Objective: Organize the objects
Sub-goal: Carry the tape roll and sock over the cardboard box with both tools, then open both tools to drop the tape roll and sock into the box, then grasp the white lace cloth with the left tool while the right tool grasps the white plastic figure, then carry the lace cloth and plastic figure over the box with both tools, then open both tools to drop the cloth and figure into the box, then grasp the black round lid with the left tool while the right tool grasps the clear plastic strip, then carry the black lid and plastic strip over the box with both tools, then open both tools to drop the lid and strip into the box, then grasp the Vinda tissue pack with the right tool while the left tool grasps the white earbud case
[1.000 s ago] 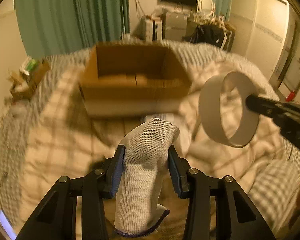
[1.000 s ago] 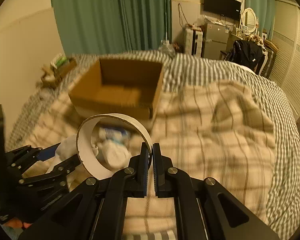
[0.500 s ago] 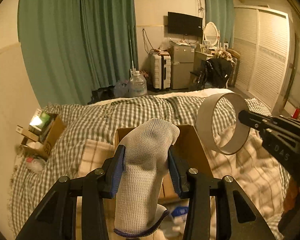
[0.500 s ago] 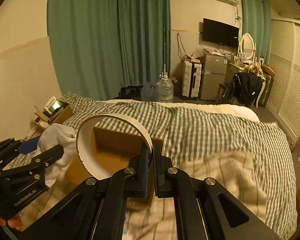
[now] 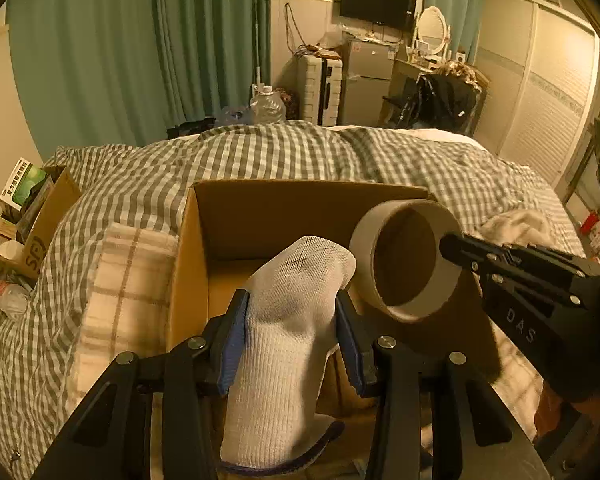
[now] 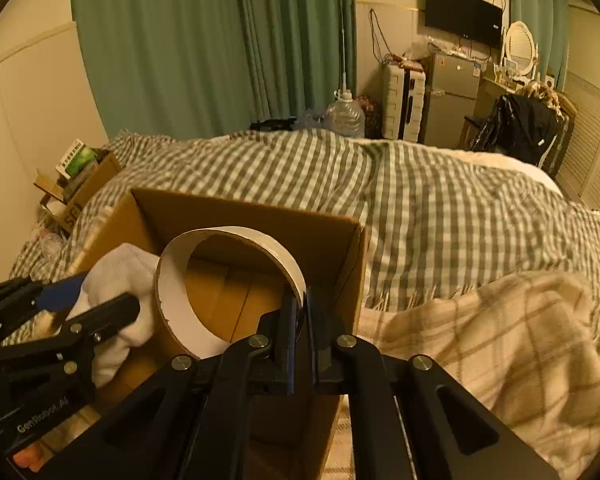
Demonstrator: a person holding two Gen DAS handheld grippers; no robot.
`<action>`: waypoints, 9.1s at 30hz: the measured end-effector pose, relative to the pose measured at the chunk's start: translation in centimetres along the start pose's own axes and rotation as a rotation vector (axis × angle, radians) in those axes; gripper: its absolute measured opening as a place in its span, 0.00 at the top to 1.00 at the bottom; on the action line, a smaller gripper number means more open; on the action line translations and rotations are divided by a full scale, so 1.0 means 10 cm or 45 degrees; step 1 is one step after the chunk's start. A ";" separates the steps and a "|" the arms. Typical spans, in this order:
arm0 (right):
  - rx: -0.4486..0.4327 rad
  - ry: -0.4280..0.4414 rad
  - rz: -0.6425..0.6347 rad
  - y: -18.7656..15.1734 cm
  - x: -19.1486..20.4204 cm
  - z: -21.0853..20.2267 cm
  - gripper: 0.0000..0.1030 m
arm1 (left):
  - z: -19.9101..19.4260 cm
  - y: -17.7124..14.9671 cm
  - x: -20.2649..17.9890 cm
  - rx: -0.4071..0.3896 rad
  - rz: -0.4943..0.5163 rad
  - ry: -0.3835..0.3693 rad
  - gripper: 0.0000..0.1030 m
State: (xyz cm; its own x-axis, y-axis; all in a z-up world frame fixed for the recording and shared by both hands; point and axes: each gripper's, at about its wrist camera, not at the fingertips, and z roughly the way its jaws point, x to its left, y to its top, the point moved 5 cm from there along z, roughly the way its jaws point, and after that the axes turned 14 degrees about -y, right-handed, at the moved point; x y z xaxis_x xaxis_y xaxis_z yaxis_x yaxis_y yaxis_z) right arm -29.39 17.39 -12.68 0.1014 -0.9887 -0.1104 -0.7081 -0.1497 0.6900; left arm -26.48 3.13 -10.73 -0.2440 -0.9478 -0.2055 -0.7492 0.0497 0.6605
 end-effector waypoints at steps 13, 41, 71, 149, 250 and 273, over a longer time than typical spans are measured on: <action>-0.036 0.092 0.093 -0.04 -0.13 -0.52 0.24 | -0.72 -0.04 0.05 -0.121 0.042 0.079 0.05; 0.097 -0.088 -0.047 -1.47 -0.08 -1.56 0.17 | -1.06 -1.60 -0.18 0.008 0.112 0.200 0.04; 0.213 0.011 -0.159 -1.62 0.42 -1.07 0.17 | -1.03 -1.60 -0.19 0.029 0.017 -0.035 0.91; -0.274 -0.010 0.063 0.31 -0.31 -1.40 0.21 | -0.83 -0.22 -0.12 -0.076 0.142 0.084 0.07; -0.137 0.200 -0.069 0.15 0.21 -0.49 0.55 | 0.02 0.05 0.11 0.043 0.007 0.033 0.61; -0.206 -0.043 -0.043 -0.39 -0.11 -2.27 0.12 | -1.52 -0.72 -0.27 -0.067 0.071 0.019 0.00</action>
State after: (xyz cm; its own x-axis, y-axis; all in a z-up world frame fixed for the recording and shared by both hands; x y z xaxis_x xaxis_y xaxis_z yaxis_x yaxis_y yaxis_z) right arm -10.88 18.88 0.99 0.0976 -0.9826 -0.1578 -0.5827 -0.1849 0.7914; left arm -11.10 0.50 -3.98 -0.2750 -0.9486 -0.1563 -0.7013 0.0868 0.7075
